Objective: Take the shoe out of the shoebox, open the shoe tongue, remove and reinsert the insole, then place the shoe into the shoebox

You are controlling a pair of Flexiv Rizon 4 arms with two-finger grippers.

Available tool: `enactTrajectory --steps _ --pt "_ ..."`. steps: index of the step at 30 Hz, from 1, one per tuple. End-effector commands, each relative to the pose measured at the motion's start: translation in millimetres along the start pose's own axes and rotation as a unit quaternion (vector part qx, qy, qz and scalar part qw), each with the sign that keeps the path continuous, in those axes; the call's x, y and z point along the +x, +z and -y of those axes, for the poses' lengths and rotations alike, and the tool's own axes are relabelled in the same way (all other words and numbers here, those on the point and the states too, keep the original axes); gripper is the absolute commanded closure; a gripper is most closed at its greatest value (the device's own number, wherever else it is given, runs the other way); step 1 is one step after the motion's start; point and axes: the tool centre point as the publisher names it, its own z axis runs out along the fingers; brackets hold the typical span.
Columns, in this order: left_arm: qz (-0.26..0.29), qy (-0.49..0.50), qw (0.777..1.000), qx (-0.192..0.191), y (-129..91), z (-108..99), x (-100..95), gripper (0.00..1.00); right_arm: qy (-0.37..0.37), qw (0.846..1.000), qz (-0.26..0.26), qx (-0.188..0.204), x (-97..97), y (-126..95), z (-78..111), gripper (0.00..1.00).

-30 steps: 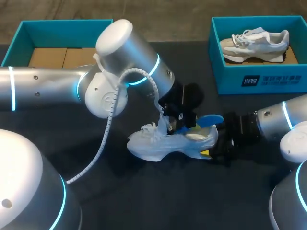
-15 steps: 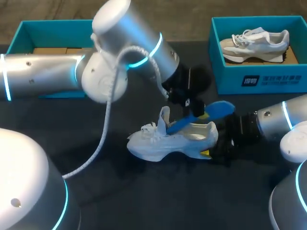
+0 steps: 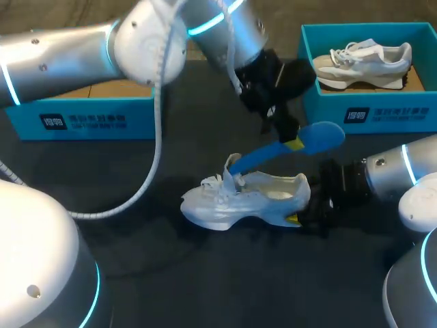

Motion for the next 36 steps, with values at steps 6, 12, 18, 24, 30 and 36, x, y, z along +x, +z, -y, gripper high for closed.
enactTrajectory --steps 6,12,18,24,30,36 --pt "-0.038 0.003 0.999 0.031 -41 18 12.3 1.0 0.0 1.0 0.001 0.002 0.3 2 0.8 1.0" --pt "-0.158 0.025 0.986 0.051 -55 36 22.2 1.0 0.0 1.0 0.001 0.002 0.3 2 0.8 1.0" --pt "-0.198 0.045 0.978 0.053 -59 39 27.9 1.0 0.0 1.0 0.001 0.002 0.3 2 0.8 1.0" --pt "-0.198 0.045 0.978 0.053 -59 39 27.9 1.0 0.0 1.0 0.001 0.002 0.3 2 0.8 1.0" --pt "-0.198 0.045 0.978 0.053 -59 39 27.9 1.0 0.0 1.0 0.001 0.002 0.3 2 0.8 1.0" --pt "-0.198 0.045 0.978 0.053 -59 39 27.9 1.0 0.0 1.0 0.001 0.002 0.3 2 0.8 1.0"
